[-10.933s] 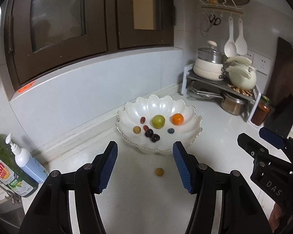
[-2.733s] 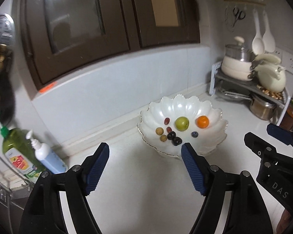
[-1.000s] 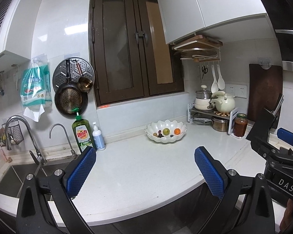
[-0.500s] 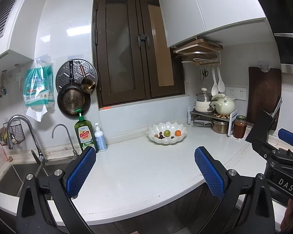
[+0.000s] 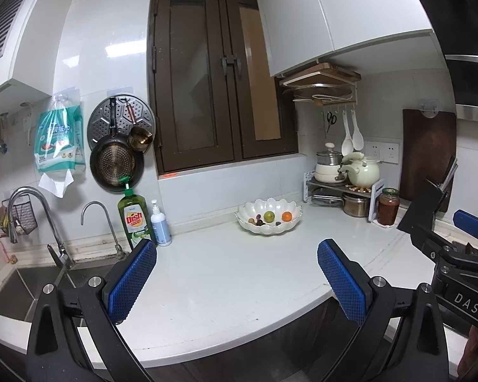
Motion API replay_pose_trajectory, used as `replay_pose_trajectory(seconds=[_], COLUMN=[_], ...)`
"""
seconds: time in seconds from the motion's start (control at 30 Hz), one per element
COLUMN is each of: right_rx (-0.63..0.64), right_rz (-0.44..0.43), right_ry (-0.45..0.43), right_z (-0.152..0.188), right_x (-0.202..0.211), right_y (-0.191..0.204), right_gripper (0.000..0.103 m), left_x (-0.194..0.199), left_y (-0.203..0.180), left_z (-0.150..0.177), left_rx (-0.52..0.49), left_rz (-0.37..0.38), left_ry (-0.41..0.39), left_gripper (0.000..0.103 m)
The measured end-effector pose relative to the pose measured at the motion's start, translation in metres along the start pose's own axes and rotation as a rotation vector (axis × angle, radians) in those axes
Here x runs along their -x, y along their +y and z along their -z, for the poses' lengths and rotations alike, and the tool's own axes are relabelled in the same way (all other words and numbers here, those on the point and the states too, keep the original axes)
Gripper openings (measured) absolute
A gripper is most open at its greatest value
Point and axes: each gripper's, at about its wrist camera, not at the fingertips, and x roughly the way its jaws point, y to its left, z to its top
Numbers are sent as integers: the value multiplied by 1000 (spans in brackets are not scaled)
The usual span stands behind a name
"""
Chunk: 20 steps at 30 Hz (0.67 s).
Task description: Organize fruits
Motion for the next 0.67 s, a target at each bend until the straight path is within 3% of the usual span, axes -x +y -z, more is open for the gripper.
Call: replay_pose_trajectory(seconds=[0.67], right_rx=[-2], right_rz=[0], right_ry=[2], right_z=[0], right_x=[0], right_y=[-6], right_gripper=[81], left_x=[3], left_y=[-1], left_z=[1], left_rx=[3], left_rz=[3], left_ry=[3], left_gripper=[103])
